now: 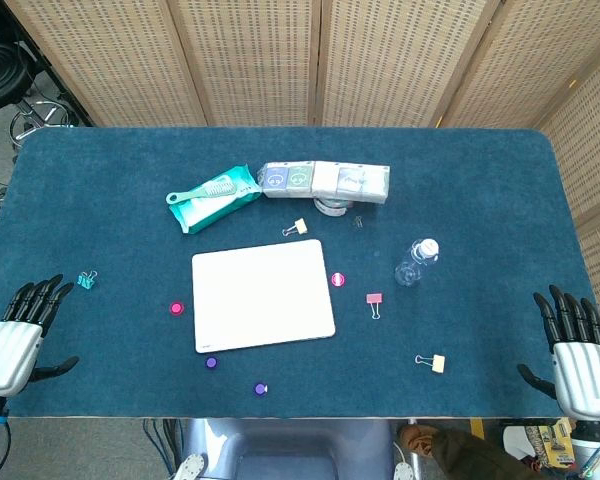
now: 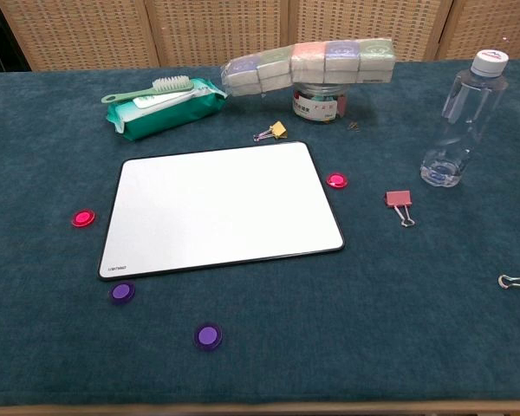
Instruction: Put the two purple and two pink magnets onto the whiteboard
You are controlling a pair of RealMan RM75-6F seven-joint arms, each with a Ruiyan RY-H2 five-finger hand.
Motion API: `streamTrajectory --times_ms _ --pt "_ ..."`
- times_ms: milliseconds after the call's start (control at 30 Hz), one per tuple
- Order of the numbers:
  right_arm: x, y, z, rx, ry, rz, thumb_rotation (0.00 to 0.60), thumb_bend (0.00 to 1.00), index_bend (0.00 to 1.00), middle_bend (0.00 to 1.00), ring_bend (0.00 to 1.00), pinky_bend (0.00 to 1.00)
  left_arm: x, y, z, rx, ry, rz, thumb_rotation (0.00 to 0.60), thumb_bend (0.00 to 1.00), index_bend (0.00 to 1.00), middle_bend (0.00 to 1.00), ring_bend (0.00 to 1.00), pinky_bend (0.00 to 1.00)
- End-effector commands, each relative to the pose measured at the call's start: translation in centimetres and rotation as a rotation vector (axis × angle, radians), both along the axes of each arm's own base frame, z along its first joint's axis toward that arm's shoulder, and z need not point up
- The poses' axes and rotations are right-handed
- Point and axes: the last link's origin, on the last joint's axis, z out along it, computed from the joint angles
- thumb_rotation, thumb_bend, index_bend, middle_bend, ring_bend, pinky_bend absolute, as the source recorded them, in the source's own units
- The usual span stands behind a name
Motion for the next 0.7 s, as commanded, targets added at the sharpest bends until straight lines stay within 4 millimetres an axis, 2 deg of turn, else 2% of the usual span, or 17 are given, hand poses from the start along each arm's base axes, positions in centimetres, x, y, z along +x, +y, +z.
streamTrajectory --times_ms 33,333,500,700 --pt "0.0 0.0 0.0 0.003 0.001 -0.006 0.6 0.0 0.0 0.0 0.0 0.0 0.0 0.0 0.1 0.002 -0.002 -0.001 0.6 0.0 0.0 0.0 0.0 0.0" --pt "-0.1 0.0 0.1 0.006 -0.001 -0.017 0.6 0.0 0.0 0.0 0.0 0.0 0.2 -0.3 -0.3 -0.03 -0.006 -0.015 0.6 0.0 0.0 0.0 0.0 0.0" --pt "-0.1 0.0 0.4 0.001 -0.012 -0.022 0.6 0.0 0.0 0.0 0.0 0.0 1.7 -0.5 -1.3 -0.114 -0.04 -0.099 0.6 0.0 0.0 0.0 0.0 0.0" --pt "-0.2 0.0 0.7 -0.002 -0.026 -0.031 0.6 0.0 0.0 0.0 0.0 0.0 4.2 0.1 -3.5 -0.241 -0.029 -0.235 0.6 0.01 0.0 0.0 0.0 0.0"
